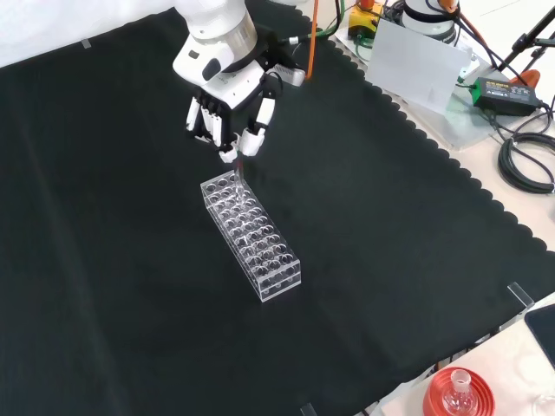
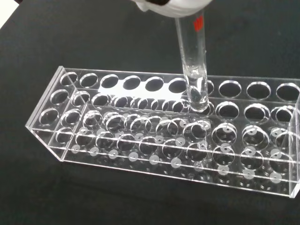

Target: Pick up the test tube.

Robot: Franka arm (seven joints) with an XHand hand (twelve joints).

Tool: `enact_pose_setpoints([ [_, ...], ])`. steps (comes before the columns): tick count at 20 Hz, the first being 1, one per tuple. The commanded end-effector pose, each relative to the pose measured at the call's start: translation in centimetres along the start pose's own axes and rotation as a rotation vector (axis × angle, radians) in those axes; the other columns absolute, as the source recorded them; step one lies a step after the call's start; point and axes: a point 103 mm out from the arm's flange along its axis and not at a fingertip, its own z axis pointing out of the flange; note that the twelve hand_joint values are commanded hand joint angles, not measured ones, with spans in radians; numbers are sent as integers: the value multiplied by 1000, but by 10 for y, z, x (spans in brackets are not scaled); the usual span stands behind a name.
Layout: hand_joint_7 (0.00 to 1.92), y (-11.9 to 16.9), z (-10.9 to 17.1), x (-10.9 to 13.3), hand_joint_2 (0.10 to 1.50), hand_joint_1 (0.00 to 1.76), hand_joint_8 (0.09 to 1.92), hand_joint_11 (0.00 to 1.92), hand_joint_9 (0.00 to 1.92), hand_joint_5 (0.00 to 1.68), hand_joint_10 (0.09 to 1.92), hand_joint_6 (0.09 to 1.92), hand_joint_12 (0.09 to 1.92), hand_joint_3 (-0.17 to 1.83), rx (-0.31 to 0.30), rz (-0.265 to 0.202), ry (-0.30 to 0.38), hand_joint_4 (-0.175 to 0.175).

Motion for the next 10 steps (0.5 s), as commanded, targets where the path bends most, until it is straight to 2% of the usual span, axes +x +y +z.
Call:
enact_pose_setpoints([
  [1, 1367, -4, -16, 2, 1050, 1313, 431, 637, 1266, 1310, 510, 442, 1278, -175, -24, -18, -8, -175],
  [9, 1369, -11, -37, 5, 1049, 1313, 428, 638, 1266, 1313, 511, 438, 1278, -175, -63, -30, -17, -175],
  [10, 1369, -17, -34, -2, 1049, 1313, 427, 638, 1266, 1313, 511, 437, 1278, -175, 15, -62, -235, -175],
])
